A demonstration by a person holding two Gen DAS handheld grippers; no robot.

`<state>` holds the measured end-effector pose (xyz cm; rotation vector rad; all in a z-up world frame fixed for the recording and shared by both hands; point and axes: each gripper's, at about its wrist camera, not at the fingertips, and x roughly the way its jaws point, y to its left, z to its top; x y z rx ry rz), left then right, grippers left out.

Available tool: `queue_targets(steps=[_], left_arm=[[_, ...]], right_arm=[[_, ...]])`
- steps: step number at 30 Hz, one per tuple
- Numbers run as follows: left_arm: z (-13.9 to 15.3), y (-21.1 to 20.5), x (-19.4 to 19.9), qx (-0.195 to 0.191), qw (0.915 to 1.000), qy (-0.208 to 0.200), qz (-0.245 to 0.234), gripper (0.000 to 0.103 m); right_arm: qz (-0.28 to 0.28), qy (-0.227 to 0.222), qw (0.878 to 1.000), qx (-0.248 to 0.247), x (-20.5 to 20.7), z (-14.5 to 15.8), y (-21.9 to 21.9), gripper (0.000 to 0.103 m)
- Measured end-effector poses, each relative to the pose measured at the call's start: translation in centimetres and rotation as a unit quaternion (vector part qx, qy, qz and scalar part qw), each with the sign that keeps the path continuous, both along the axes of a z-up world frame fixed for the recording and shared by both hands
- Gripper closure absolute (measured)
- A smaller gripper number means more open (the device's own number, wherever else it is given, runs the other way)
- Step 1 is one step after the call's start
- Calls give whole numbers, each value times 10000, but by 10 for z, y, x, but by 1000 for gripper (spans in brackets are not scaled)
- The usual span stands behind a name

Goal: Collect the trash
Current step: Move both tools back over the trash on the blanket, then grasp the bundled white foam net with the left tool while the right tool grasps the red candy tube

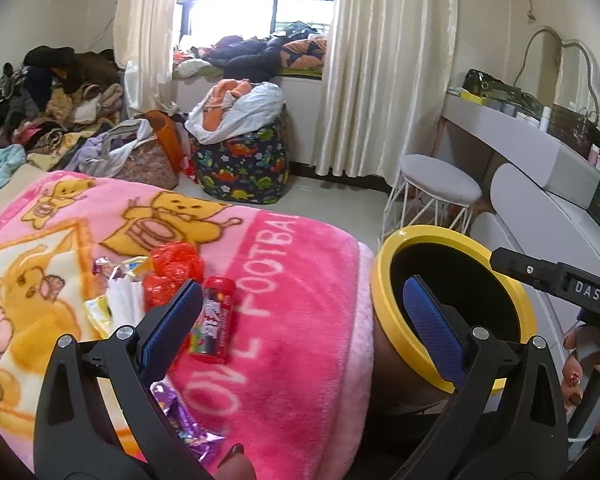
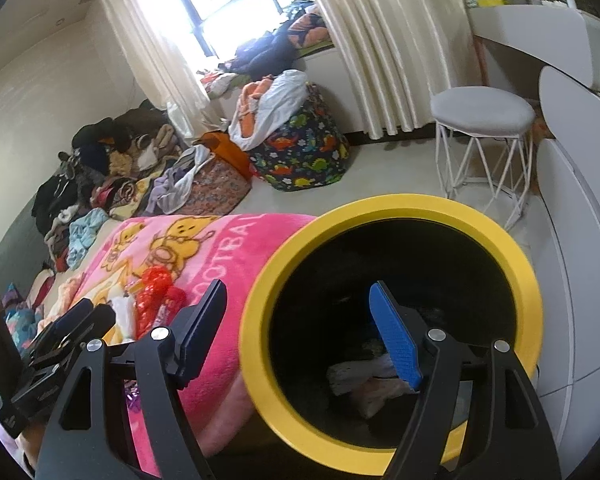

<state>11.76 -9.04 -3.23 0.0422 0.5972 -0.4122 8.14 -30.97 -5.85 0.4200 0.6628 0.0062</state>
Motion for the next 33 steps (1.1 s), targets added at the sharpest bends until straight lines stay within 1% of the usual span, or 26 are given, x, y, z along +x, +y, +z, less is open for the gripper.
queue_targets(steps=[9, 13, 20, 29, 33], left_arm=[[-3, 27, 4, -64, 9996, 0, 290, 11], [-5, 38, 5, -91, 9991, 19, 411, 11], [-11, 63, 11, -166, 9976, 94, 661, 11], [-27, 104, 21, -226, 9929, 327, 1121, 11], [-38, 124, 26, -259, 9891, 551, 1341, 11]], right_arm=[[334, -107, 9993, -100, 3, 4, 33, 31], [483, -103, 9986, -173, 5, 4, 47, 29], [811, -57, 9963, -294, 10, 2, 74, 29], [1276, 68, 9908, -456, 28, -9, 114, 28], [1461, 182, 9878, -507, 43, -16, 132, 28]])
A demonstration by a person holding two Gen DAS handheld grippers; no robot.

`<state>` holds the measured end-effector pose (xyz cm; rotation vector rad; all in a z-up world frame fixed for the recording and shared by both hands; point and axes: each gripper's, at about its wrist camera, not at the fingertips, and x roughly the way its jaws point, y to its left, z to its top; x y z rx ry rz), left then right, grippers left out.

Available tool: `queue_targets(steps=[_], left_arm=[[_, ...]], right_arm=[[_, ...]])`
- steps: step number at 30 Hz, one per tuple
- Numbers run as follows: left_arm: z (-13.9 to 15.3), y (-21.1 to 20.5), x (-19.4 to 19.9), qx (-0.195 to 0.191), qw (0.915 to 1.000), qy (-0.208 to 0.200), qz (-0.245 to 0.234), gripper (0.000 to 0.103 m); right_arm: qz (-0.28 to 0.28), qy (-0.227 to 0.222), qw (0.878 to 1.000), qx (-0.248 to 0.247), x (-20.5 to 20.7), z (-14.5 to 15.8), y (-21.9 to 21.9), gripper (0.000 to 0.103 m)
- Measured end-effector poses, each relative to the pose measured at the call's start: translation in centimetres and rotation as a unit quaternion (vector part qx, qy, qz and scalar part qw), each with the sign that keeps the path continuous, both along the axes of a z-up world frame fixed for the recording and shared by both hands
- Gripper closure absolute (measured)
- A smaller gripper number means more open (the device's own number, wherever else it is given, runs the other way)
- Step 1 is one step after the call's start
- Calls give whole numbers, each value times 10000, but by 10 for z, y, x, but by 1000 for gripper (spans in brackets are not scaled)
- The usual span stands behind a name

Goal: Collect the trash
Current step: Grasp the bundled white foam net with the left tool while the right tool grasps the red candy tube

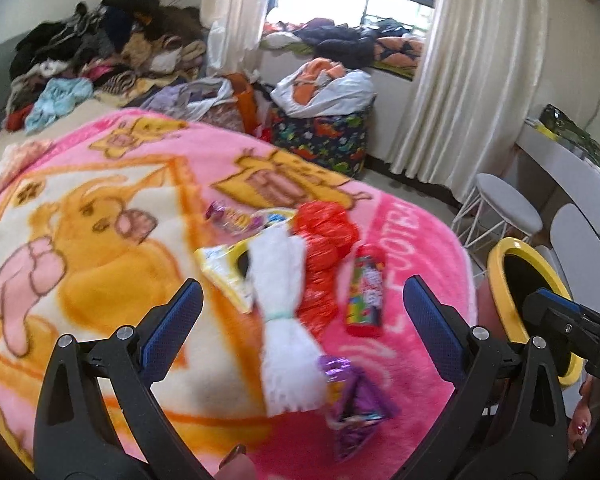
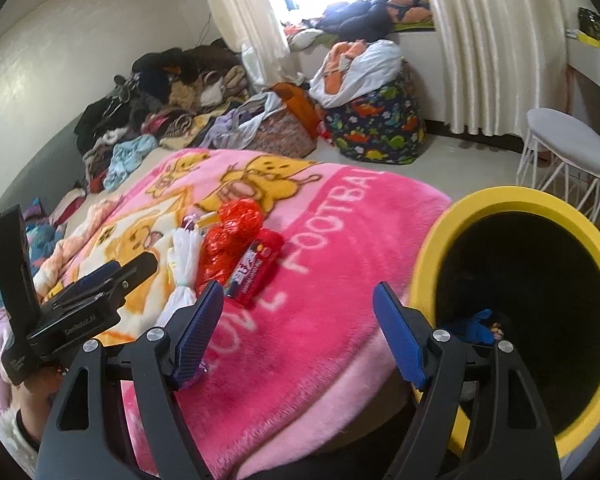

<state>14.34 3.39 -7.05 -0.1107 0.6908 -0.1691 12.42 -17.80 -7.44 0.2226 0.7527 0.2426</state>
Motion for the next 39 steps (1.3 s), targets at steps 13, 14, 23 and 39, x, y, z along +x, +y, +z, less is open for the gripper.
queue_targets(steps=[13, 14, 23, 39], left_arm=[[-38, 29, 11, -845, 9924, 892, -65, 49], [-41, 30, 12, -882, 9917, 932, -85, 52], [-56, 24, 19, -989, 9866, 1288, -164, 62], [-68, 19, 27, -1006, 9830, 1527, -166, 86]], right_arm=[[351, 492, 9980, -191, 61, -28, 48, 29], [337, 575, 9976, -164, 68, -33, 50, 29], [392, 1213, 9918, 83, 114, -62, 75, 38], [401, 1098, 9920, 476, 88, -58, 62, 69]])
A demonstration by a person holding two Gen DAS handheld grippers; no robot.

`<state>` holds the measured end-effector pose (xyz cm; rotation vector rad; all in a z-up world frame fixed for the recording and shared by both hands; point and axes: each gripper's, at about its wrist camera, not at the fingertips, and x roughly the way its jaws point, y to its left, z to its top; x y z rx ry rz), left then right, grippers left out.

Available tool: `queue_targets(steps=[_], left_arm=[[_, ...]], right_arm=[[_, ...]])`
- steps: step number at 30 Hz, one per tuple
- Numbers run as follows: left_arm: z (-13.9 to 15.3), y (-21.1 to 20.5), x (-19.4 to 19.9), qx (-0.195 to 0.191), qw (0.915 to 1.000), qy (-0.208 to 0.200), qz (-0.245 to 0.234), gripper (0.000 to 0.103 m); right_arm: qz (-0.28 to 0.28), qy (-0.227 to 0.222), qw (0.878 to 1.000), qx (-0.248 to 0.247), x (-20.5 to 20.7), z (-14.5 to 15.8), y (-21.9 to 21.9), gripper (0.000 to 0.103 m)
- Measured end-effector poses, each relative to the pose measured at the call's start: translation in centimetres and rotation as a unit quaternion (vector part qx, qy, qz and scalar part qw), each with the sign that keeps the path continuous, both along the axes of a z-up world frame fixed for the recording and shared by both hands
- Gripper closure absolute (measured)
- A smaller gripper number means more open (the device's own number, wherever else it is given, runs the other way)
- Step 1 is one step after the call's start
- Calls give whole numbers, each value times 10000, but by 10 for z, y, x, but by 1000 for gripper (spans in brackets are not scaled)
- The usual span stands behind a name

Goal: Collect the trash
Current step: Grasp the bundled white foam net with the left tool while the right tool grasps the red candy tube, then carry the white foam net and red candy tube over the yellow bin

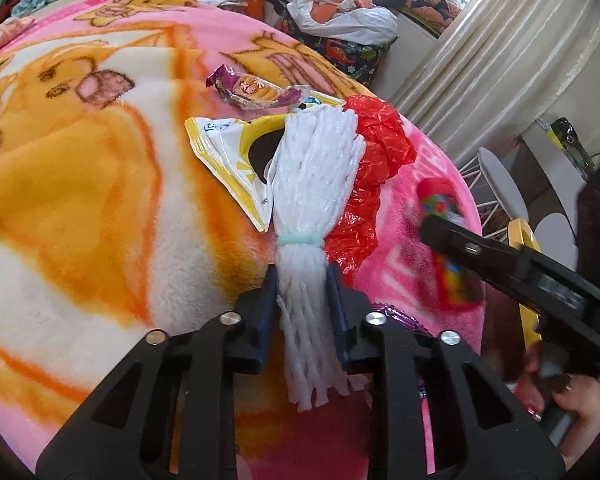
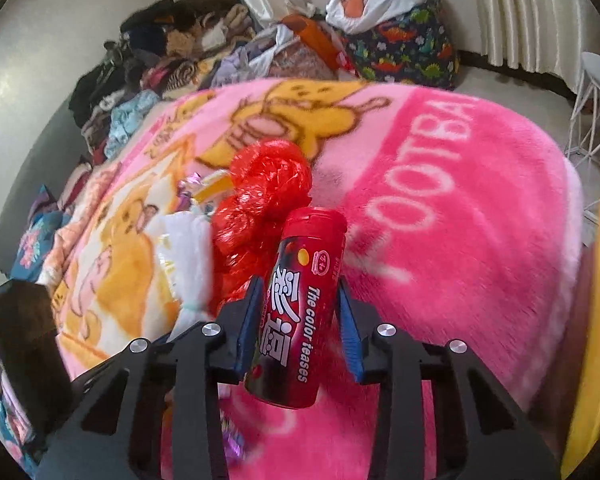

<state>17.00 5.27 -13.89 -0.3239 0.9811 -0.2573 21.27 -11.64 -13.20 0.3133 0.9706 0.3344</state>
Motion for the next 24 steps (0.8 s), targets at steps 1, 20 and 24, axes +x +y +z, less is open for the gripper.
queue_targets(steps=[1, 20, 24], left_arm=[[1, 0, -2, 2, 10000, -32, 10, 88], [77, 8, -39, 402, 9902, -1267, 423, 89], [90, 7, -43, 425, 9880, -1406, 473, 89]], right_arm=[[-12, -63, 10000, 4, -5, 3, -2, 69], [10, -849, 9963, 150, -68, 50, -34, 70], [-9, -938, 9954, 179, -75, 59, -41, 70]])
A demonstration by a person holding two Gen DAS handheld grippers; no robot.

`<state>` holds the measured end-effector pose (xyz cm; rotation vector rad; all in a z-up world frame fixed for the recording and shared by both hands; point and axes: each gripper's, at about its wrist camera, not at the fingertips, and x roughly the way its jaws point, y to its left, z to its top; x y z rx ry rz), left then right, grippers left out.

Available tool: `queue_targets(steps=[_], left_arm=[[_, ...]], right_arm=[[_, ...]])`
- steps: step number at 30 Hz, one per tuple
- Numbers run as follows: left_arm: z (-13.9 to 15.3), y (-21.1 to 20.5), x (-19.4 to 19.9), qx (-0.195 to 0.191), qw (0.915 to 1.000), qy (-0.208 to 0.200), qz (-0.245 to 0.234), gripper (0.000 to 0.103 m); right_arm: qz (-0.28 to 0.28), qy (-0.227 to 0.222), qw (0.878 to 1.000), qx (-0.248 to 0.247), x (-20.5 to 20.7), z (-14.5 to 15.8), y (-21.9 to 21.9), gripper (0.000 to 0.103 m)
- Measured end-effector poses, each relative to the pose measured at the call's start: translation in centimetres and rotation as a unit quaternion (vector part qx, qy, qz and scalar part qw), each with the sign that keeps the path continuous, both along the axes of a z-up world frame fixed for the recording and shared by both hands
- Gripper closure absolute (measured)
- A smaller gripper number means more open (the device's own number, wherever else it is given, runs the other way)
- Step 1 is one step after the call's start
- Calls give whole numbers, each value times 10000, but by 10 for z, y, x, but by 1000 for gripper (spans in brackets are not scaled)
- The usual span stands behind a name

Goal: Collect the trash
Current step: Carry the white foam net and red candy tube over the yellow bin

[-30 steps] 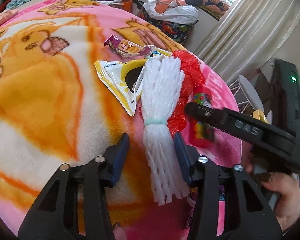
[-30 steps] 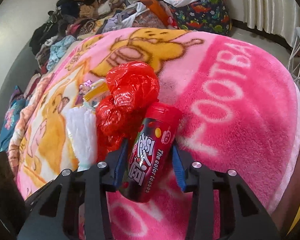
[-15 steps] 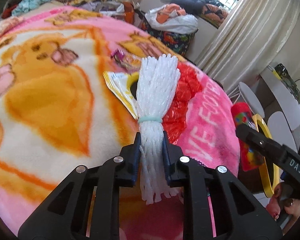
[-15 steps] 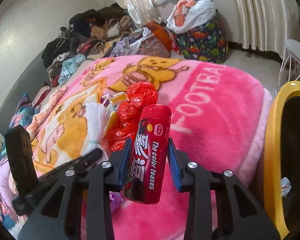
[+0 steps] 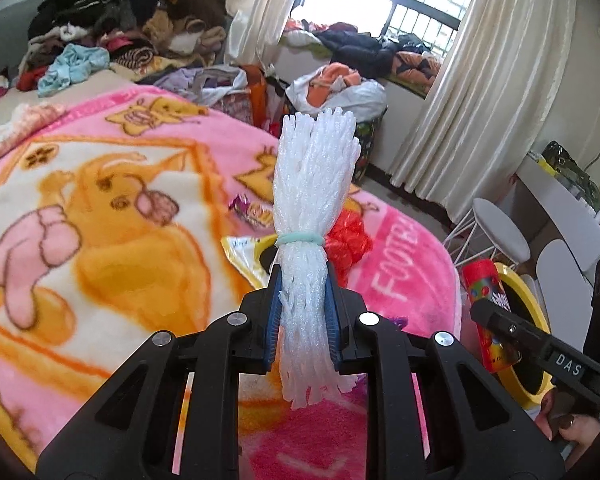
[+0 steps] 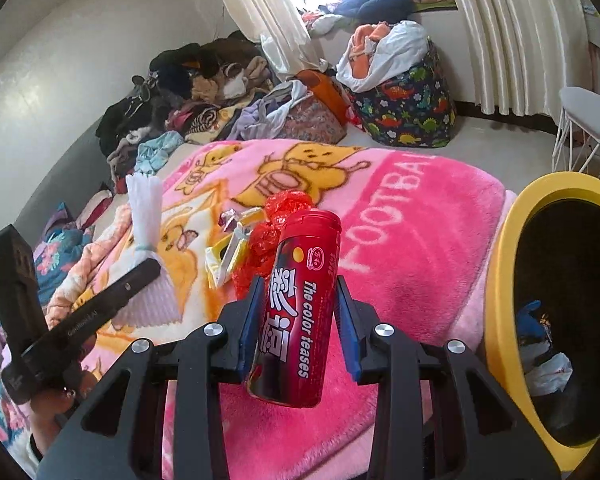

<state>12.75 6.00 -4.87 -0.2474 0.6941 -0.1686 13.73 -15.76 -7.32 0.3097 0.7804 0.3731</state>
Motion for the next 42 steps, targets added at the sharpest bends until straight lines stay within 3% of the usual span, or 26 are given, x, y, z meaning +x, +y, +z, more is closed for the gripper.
queue_targets(steps=[23, 42], left_arm=[[43, -66, -23, 104, 9974, -539, -472, 89], [42, -128, -26, 323, 9926, -543, -1035, 89]], right_arm=[[-402, -483, 9980, -91, -54, 36, -68, 70], [-1158, -529, 9918, 60, -65, 35, -133, 70]])
